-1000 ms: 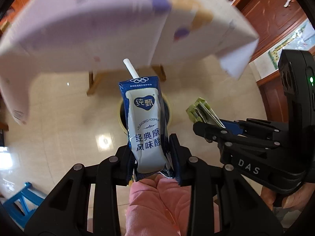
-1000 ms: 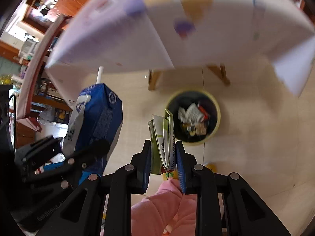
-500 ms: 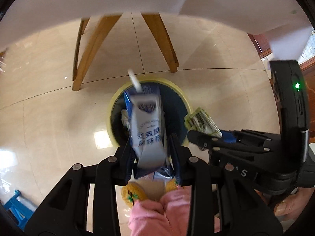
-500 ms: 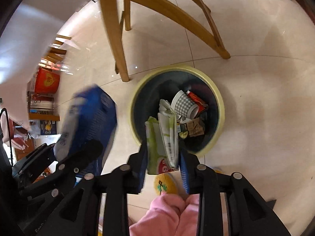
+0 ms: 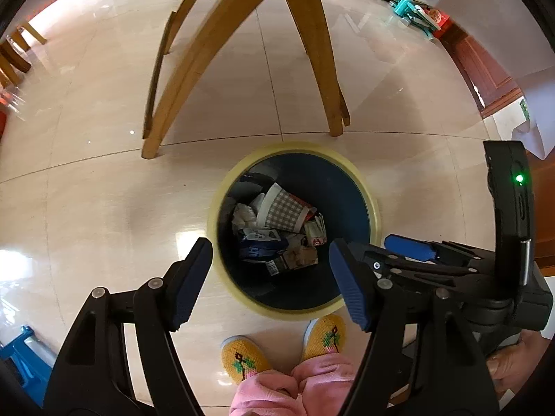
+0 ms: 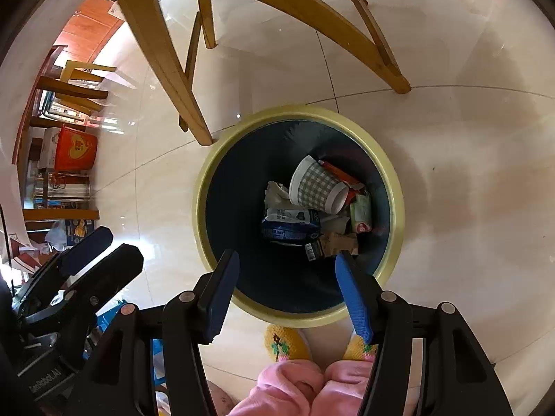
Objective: Collect trash
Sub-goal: 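Move both tools back toward the plastic bottle and blue face mask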
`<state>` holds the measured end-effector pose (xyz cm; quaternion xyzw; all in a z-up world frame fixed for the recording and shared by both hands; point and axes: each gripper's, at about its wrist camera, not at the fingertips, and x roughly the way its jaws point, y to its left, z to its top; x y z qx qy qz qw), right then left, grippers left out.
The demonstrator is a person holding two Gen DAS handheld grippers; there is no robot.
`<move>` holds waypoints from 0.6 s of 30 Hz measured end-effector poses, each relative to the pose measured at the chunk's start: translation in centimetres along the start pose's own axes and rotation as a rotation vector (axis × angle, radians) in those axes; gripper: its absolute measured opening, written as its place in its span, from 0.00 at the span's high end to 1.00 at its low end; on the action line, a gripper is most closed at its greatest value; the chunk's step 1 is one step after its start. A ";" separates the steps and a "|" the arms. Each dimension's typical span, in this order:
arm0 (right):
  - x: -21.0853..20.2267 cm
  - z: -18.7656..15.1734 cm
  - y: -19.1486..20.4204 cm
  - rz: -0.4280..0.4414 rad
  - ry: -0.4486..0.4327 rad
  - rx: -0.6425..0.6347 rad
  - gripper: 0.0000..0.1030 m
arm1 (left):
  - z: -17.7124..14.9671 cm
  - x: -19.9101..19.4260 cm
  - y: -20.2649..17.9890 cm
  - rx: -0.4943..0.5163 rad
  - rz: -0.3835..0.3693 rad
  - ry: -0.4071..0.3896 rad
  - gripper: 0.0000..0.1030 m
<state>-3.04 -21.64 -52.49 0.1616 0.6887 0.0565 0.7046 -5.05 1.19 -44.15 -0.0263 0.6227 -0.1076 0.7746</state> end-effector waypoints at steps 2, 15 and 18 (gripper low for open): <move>-0.6 -0.3 0.4 -0.004 -0.008 -0.008 0.43 | 0.0 -0.8 0.3 -0.003 0.008 -0.009 0.35; -12.5 -2.4 4.2 -0.018 -0.073 -0.052 0.42 | 1.0 -14.0 -0.8 -0.033 0.010 -0.098 0.35; -15.9 -2.9 5.3 -0.017 -0.096 -0.056 0.41 | 1.4 -17.1 -1.0 -0.034 0.005 -0.113 0.35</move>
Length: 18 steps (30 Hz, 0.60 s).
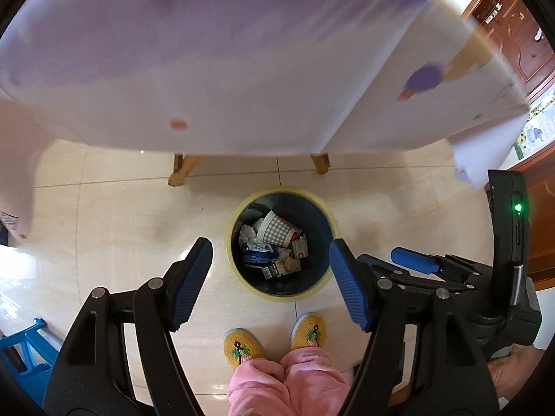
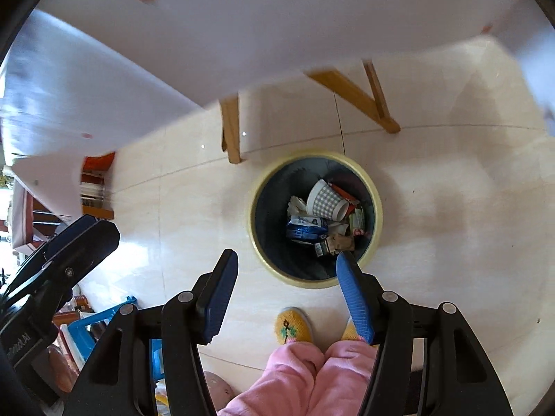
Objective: Collect trash
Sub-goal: 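Move both tools back toward the plastic bottle and blue face mask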
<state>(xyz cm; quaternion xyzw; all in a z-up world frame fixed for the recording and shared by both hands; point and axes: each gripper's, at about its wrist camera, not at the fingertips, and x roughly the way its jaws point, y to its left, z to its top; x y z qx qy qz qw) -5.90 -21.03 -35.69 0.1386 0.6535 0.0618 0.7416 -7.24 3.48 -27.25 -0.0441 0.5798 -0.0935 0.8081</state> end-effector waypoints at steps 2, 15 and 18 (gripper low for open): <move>-2.4 -0.1 0.9 0.005 -0.011 -0.001 0.40 | 0.4 -2.0 -0.2 -0.001 -0.012 -0.003 0.35; -17.6 -1.8 7.7 0.024 -0.123 -0.064 0.34 | 2.2 -15.8 -2.8 0.053 -0.030 -0.042 0.35; -20.5 -2.3 8.9 0.024 -0.158 -0.084 0.33 | 2.3 -18.3 -3.3 0.057 -0.039 -0.058 0.35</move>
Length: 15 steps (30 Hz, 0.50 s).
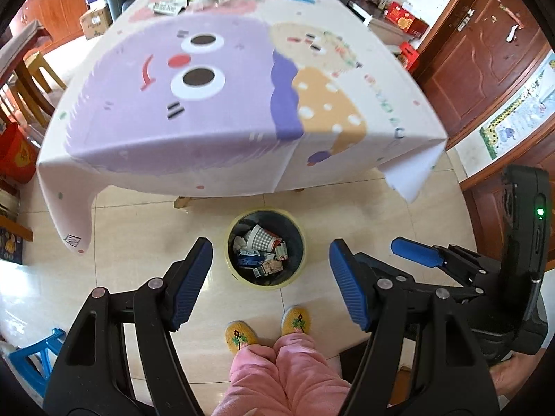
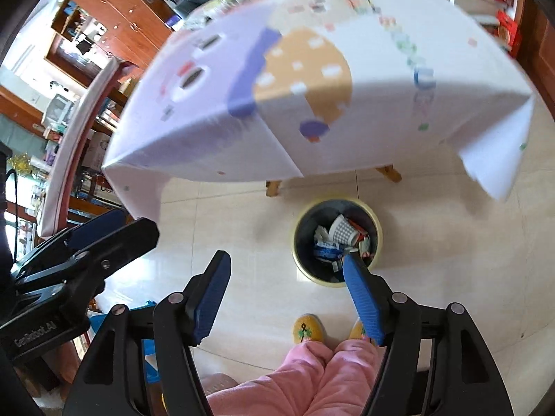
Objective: Collect trash
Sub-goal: 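Move both tools back toward the plastic bottle and blue face mask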
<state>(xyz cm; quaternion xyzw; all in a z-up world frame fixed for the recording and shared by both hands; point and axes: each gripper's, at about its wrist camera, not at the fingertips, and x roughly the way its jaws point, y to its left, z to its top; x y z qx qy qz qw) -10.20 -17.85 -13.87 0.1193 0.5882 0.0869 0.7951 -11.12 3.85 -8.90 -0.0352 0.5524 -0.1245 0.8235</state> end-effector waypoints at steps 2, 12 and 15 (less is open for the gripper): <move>-1.9 0.1 0.8 -0.004 -0.020 -0.010 0.33 | 0.4 -1.5 -0.2 0.001 -0.008 -0.008 0.35; -9.3 1.0 4.1 -0.054 -0.129 -0.088 0.33 | 2.6 -7.5 -0.2 0.031 -0.059 -0.070 0.35; -11.5 1.5 4.7 -0.072 -0.174 -0.102 0.33 | 3.5 -9.1 -0.4 0.038 -0.078 -0.095 0.35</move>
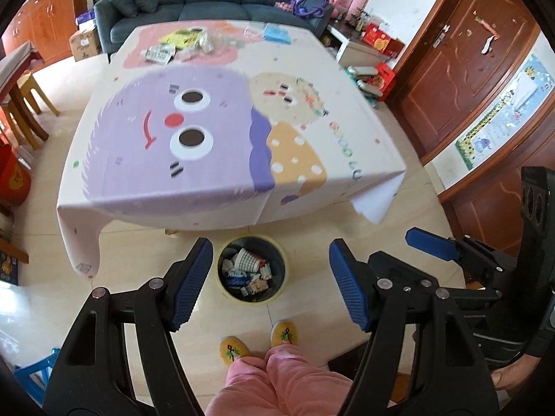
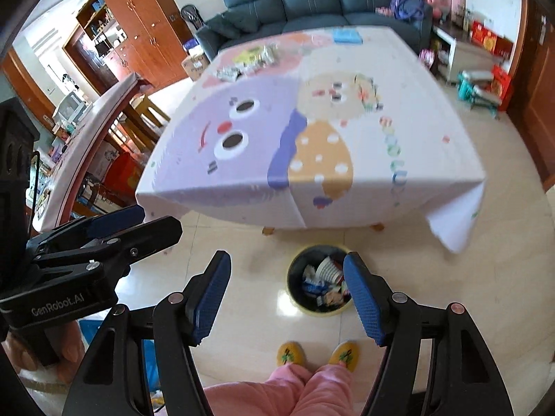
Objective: Collect trash
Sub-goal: 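Move both tools back toward the plastic bottle and blue face mask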
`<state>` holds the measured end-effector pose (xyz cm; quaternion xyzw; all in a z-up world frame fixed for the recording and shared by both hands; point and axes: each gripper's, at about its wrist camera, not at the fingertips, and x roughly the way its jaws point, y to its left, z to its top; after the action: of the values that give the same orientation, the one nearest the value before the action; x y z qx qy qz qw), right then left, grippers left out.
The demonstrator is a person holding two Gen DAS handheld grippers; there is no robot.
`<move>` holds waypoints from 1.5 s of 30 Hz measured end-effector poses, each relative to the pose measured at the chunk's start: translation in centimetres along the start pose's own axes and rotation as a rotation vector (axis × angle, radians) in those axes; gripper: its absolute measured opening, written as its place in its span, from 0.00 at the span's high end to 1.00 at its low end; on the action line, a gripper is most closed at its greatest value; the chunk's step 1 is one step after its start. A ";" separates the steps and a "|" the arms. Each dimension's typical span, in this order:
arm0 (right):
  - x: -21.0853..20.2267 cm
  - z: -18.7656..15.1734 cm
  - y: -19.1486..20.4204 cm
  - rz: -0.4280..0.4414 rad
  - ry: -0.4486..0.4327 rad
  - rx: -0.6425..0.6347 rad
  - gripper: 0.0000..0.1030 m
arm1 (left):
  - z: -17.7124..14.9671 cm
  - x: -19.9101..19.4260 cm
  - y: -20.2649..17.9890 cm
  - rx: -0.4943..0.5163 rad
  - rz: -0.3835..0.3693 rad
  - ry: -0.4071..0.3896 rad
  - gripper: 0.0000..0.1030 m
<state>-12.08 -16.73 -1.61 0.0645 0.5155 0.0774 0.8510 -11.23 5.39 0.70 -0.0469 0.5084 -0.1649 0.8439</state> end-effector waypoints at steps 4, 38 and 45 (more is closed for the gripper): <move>-2.1 1.5 -0.1 -0.014 -0.046 0.006 0.33 | 1.6 -2.2 -0.5 0.034 -0.001 -0.055 0.35; 8.1 38.8 -16.2 0.093 -0.134 -0.049 0.24 | 37.3 16.2 6.6 0.107 0.237 -0.019 0.35; 17.7 48.7 -21.0 0.114 -0.045 -0.131 0.24 | 44.8 27.6 10.1 0.092 0.274 0.082 0.35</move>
<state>40.63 -35.25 1.46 0.0398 0.4857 0.1577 0.8588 42.08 1.96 -3.64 0.0683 0.5358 -0.0729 0.8384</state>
